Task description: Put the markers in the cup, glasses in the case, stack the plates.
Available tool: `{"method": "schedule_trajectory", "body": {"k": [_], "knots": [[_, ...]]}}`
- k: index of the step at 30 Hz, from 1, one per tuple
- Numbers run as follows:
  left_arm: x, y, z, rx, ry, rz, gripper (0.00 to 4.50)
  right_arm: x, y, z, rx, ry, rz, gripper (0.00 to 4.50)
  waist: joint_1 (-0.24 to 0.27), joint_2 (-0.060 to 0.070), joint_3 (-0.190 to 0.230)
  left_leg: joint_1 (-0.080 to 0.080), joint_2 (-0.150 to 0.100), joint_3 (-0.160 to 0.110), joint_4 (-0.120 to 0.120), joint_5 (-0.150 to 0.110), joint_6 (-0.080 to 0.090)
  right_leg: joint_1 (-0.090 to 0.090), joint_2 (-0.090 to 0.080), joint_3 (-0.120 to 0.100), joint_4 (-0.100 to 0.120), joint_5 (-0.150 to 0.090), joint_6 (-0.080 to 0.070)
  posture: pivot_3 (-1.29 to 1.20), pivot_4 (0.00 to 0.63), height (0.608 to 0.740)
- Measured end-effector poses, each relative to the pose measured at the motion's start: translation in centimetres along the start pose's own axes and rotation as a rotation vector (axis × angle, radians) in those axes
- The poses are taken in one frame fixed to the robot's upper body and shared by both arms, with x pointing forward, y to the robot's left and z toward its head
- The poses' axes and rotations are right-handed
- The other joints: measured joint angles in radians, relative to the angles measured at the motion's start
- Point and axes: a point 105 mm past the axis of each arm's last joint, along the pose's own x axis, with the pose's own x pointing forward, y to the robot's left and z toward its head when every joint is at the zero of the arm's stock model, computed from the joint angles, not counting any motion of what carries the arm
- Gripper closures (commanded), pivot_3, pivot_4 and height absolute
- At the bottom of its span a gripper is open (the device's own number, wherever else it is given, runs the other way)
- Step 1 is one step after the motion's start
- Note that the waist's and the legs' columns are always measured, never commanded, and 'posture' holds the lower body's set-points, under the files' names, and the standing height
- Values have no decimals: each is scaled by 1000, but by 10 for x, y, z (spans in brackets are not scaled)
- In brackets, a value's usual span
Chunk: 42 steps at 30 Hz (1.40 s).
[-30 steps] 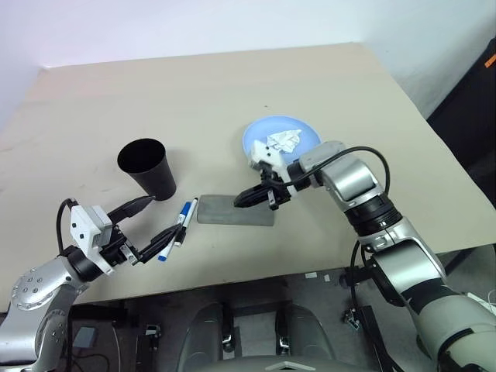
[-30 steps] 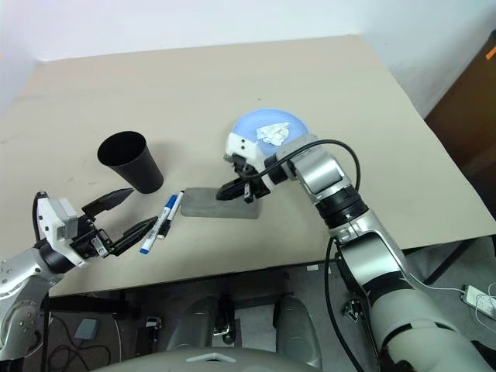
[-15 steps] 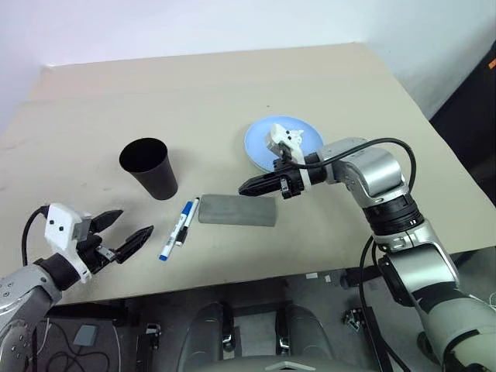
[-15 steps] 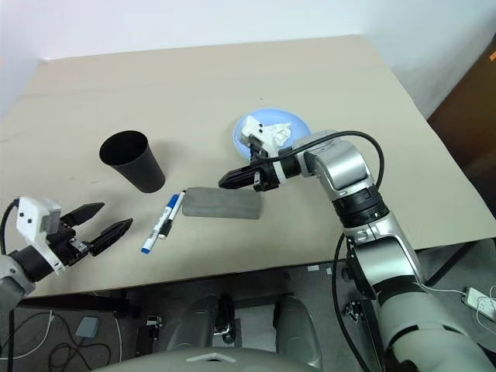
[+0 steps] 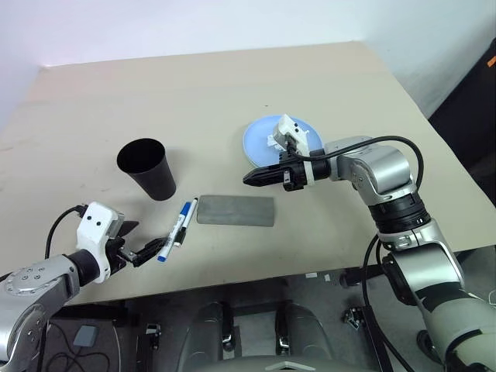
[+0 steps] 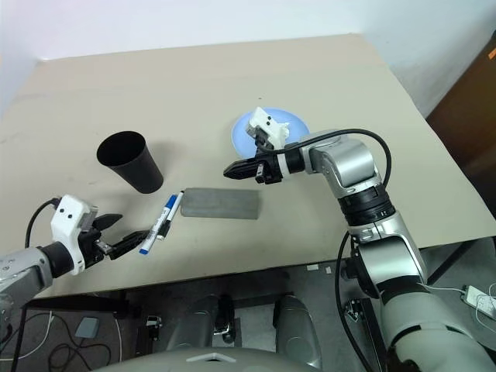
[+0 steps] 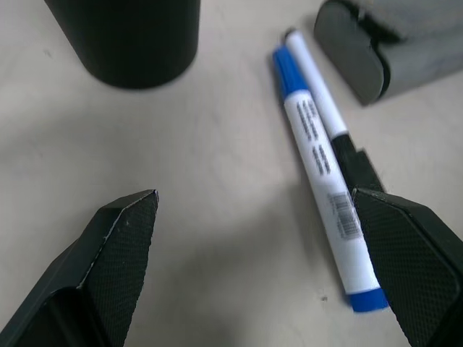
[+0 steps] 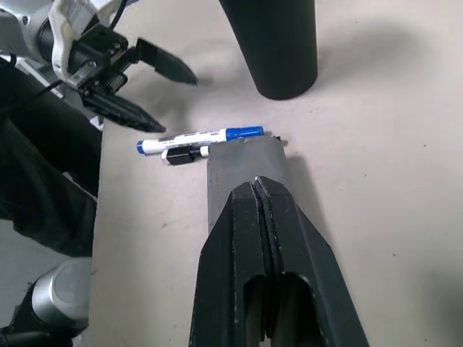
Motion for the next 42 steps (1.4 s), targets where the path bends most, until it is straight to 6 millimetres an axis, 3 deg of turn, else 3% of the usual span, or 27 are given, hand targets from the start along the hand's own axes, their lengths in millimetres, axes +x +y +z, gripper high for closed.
{"method": "schedule_trajectory", "body": {"k": [11, 27, 31, 40, 42], "knots": [[16, -12, 5, 43, 111, -14, 0, -9, -5, 0, 8, 1, -43, 4489, 5, 0, 0, 0, 0, 0, 0, 3, 1, 1, 0, 0, 1, 0, 0, 0, 150, 719], [14, -8, 18, -6, 314, 30, 0, -12, -12, -1, 26, -4, -91, 4489, 3, -2, 1, 1, 0, 0, 0, 7, -3, 2, 2, 0, 1, 0, 0, 0, 150, 719], [12, -8, 17, -7, 334, 35, 923, -12, -14, -2, 30, -4, -100, 4500, 5, -3, 1, 1, 0, 0, 0, 7, -3, 2, 2, 0, 1, 0, 0, 0, 150, 719], [12, -11, 19, 5, 338, 29, 4039, -13, -18, -4, 32, -8, -122, 4500, 5, -3, 2, 1, 0, 0, 0, 7, -3, 2, 1, 0, 1, 0, 0, 0, 150, 719], [12, -11, 19, 9, 338, 27, 4231, -14, -20, -4, 34, -6, -136, 4500, 6, -3, 2, 1, 0, 0, 0, 7, -3, 2, 1, 0, 1, 0, 0, 0, 150, 719]]}}
